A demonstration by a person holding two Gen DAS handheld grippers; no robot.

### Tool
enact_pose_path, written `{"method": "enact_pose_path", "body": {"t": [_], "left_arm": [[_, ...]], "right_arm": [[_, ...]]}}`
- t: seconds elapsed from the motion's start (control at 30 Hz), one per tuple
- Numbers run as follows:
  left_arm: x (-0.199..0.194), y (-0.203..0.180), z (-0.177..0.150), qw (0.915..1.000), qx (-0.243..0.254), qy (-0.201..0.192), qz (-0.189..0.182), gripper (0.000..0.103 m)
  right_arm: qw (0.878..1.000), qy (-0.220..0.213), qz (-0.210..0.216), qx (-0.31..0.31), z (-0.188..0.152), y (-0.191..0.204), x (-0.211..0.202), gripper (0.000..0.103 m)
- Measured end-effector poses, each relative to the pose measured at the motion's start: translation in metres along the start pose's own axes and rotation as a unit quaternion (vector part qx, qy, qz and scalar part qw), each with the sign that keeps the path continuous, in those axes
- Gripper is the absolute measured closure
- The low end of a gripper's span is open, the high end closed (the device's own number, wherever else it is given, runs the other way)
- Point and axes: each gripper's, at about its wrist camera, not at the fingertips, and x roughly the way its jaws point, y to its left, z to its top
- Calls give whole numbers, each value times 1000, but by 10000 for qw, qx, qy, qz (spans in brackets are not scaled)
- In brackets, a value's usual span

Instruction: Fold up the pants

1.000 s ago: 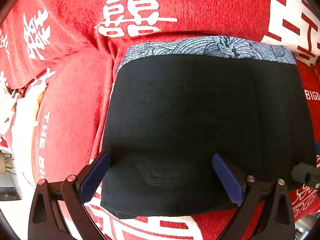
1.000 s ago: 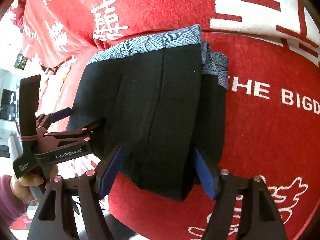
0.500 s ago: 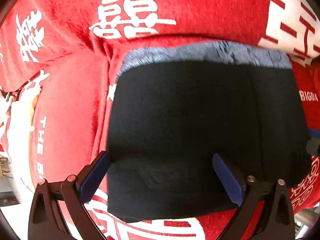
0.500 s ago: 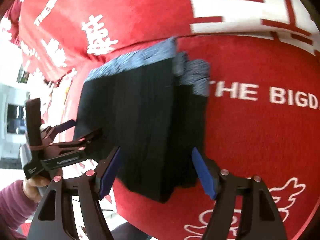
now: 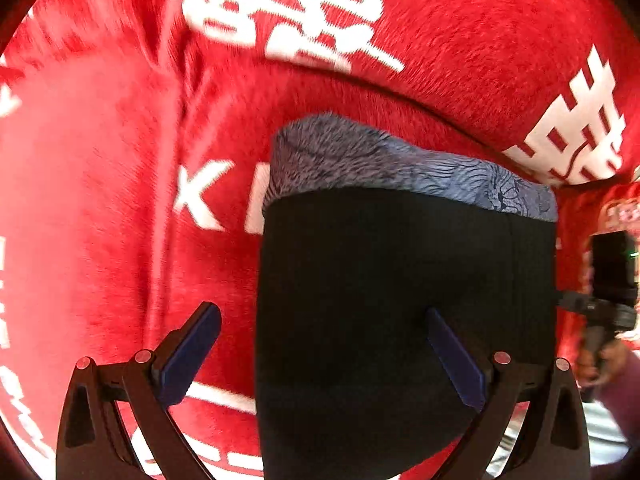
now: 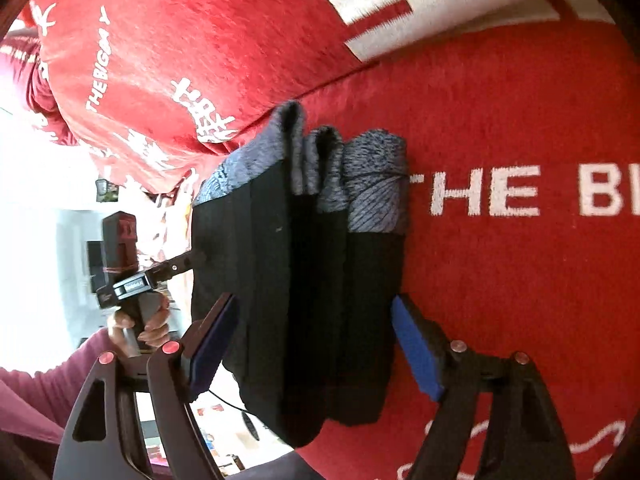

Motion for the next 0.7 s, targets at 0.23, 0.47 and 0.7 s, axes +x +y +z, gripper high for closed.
{"method": "enact_pose_path", "body": {"t": [0.23,0.47,0.7], "left_arm": [[24,-8,7,9990,48,92,-441,0],[18,-17,3,9984,-147,-66,-537,18],[-10,-31,-6,9986,-155,-253,-431,39]], "right_arm": [[9976,162,455,489,12,-17,22,21],[9976,238,176,624,13,-13,22,44],[9968,61,347,721,7,10,12,61]]}}
